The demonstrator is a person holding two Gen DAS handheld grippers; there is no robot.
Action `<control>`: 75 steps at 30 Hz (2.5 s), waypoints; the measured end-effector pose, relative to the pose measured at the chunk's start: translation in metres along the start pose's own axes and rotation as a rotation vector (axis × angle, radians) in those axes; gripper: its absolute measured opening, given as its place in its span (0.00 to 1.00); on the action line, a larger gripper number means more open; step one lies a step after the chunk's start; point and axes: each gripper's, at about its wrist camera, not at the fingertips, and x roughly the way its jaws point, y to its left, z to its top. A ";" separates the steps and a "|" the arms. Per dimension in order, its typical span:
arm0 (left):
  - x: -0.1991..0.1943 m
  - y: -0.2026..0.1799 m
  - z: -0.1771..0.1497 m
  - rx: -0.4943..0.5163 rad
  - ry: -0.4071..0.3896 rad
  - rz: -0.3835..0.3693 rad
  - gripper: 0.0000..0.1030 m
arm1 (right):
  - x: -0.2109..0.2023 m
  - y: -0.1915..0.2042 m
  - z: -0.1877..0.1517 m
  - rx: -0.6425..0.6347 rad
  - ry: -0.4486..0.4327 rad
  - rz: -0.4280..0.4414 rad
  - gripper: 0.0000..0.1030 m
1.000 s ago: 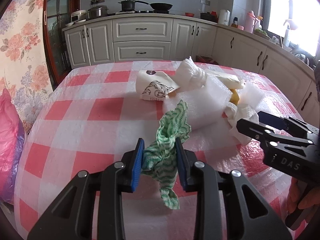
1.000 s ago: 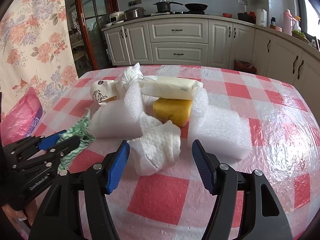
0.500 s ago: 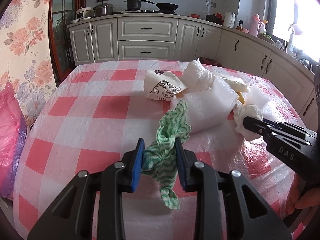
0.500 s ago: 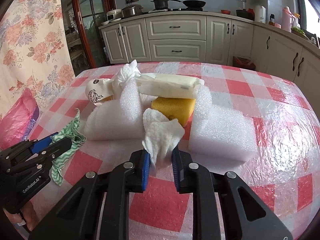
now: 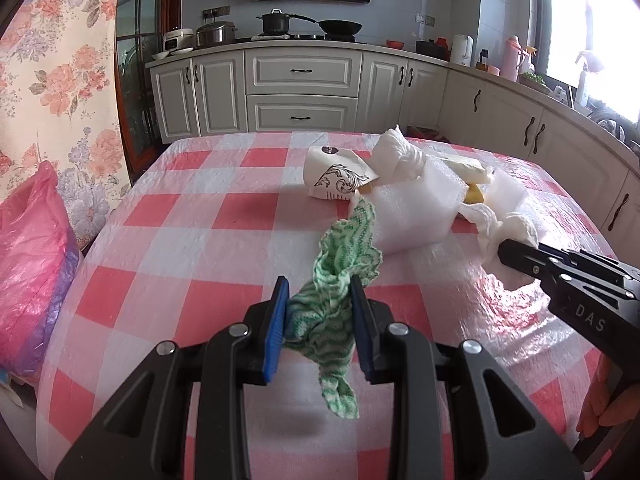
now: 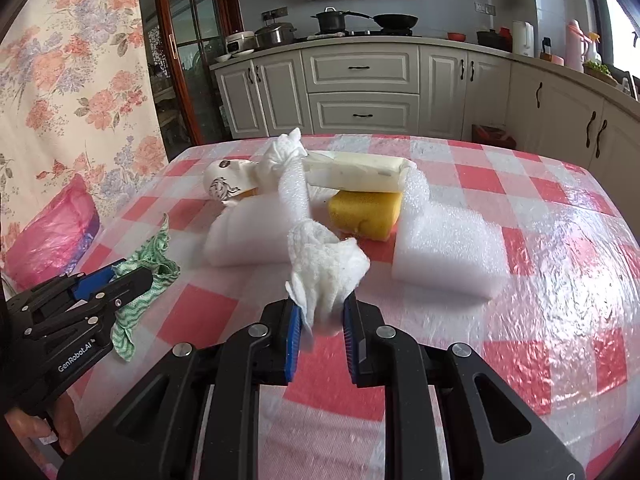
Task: Collect trash
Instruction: 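Carry the green cloth and tissue to the pink bin and release both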
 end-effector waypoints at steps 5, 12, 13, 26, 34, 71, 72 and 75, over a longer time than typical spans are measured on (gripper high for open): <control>-0.017 0.003 -0.008 -0.007 -0.018 0.006 0.29 | -0.017 0.009 -0.008 -0.015 -0.013 0.019 0.18; -0.042 0.010 -0.011 -0.022 -0.059 0.010 0.29 | -0.036 0.028 -0.009 -0.052 -0.037 0.043 0.18; -0.046 0.012 -0.011 -0.023 -0.066 0.012 0.29 | -0.038 0.031 -0.009 -0.058 -0.041 0.047 0.18; -0.104 0.064 -0.021 -0.078 -0.148 0.105 0.29 | -0.052 0.102 -0.004 -0.170 -0.061 0.156 0.18; -0.129 0.107 -0.024 -0.099 -0.171 0.200 0.29 | -0.043 0.151 -0.001 -0.238 -0.036 0.245 0.18; -0.156 0.334 0.013 -0.369 -0.245 0.575 0.77 | 0.050 0.382 0.090 -0.520 -0.080 0.557 0.65; -0.157 0.336 0.013 -0.376 -0.243 0.580 0.77 | 0.050 0.382 0.088 -0.524 -0.084 0.560 0.65; -0.158 0.337 0.008 -0.381 -0.238 0.598 0.77 | 0.055 0.379 0.085 -0.525 -0.065 0.545 0.65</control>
